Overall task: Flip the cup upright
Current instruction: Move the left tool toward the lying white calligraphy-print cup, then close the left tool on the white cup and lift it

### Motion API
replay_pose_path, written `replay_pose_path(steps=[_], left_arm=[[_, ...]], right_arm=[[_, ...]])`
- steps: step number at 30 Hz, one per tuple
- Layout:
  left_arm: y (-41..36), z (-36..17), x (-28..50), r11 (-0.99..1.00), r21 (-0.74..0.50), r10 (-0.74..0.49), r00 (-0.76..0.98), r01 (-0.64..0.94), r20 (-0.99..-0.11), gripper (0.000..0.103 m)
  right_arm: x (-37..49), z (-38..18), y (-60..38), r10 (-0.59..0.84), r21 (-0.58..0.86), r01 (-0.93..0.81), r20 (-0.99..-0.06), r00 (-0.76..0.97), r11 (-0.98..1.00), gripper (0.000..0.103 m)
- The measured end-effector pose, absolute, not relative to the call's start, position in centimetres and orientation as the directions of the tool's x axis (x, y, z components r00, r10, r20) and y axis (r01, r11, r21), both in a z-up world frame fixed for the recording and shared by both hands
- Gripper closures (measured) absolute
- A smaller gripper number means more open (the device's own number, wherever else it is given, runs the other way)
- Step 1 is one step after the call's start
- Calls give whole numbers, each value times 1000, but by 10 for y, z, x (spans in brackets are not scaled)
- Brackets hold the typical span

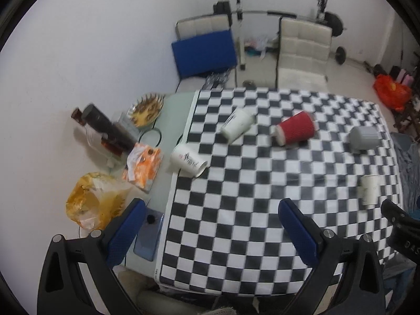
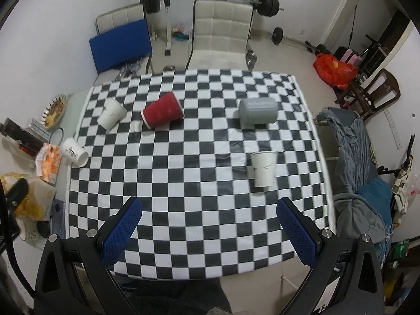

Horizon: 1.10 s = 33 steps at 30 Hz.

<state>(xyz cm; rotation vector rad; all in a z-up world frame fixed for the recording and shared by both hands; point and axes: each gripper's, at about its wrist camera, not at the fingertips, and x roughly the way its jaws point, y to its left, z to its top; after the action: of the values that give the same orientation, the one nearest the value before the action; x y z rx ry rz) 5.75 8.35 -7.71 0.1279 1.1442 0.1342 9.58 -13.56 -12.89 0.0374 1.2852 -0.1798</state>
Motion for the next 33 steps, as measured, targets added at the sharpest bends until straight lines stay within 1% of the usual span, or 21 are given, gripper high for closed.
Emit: replay_pose_path(steps=[6,8,14,20,28,33], left_arm=[[104,-124,86,978,201,206,328,-49,-922,0],[109,-138,99,981,190,194,310,-46,-931,0],[113,-172,139,974,226,219,272,-5,-937,0],[112,-204,191,945,324,301,258,51,-918,0],[97,-251,265,889,401,346,249,221,-905,0],[79,-276,299,851,407,330,264,333,-906,0]], right_arm=[[133,-199,-103,-68,-51,99,-981,180,994,0],[145,-218,-93,-66,-54,79,-985,158,995,0],[188,-267,-66,-82,-81,13,-991,107,997,0],[240,-311,-49,-98,-101,-58,-994,53,993,0],[298,-358,-33,-141,-140,-145,-990,-3,980,0],[318,-372,-35,-147,-140,-151,-988,-39,979,0]])
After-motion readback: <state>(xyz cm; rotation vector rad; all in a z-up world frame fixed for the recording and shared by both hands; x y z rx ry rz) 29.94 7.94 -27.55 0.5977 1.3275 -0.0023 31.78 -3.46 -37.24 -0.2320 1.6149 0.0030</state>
